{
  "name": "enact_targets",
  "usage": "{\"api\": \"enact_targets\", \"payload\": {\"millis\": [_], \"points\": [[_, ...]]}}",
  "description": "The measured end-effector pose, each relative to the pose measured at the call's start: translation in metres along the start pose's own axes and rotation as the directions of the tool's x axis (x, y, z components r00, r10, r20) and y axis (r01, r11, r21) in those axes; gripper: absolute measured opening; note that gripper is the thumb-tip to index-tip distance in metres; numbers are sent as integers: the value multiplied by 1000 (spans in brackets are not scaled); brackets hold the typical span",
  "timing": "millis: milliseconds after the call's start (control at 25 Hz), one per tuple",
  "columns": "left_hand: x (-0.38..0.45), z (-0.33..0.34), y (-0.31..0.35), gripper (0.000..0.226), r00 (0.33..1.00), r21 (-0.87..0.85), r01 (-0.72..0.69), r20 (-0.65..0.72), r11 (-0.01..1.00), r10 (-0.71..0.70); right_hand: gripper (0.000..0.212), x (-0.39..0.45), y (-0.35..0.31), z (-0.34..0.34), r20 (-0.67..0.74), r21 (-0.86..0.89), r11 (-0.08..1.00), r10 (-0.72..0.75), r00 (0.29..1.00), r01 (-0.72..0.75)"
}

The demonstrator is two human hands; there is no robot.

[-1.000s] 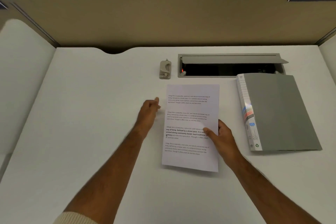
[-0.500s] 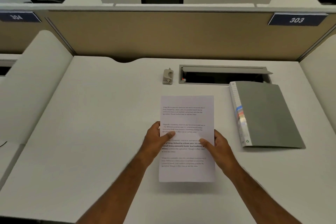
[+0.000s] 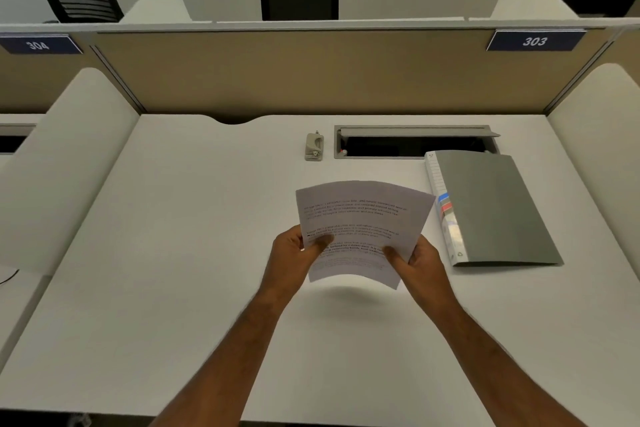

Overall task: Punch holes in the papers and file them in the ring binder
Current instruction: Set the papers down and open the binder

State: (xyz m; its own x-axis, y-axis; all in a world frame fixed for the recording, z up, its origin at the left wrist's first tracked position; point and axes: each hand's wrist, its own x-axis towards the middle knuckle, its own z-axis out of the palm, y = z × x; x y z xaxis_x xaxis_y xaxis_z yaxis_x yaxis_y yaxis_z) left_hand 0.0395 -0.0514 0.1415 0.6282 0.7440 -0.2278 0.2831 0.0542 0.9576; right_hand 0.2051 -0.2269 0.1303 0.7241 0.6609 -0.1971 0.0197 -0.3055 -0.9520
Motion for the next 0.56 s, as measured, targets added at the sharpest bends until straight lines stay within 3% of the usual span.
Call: {"api": "enact_targets", "payload": {"millis": [560], "points": [[-16, 5, -31, 38, 996, 130, 18, 85, 991, -29, 36, -14, 34, 1, 68, -6, 999, 42, 997, -42]]}}
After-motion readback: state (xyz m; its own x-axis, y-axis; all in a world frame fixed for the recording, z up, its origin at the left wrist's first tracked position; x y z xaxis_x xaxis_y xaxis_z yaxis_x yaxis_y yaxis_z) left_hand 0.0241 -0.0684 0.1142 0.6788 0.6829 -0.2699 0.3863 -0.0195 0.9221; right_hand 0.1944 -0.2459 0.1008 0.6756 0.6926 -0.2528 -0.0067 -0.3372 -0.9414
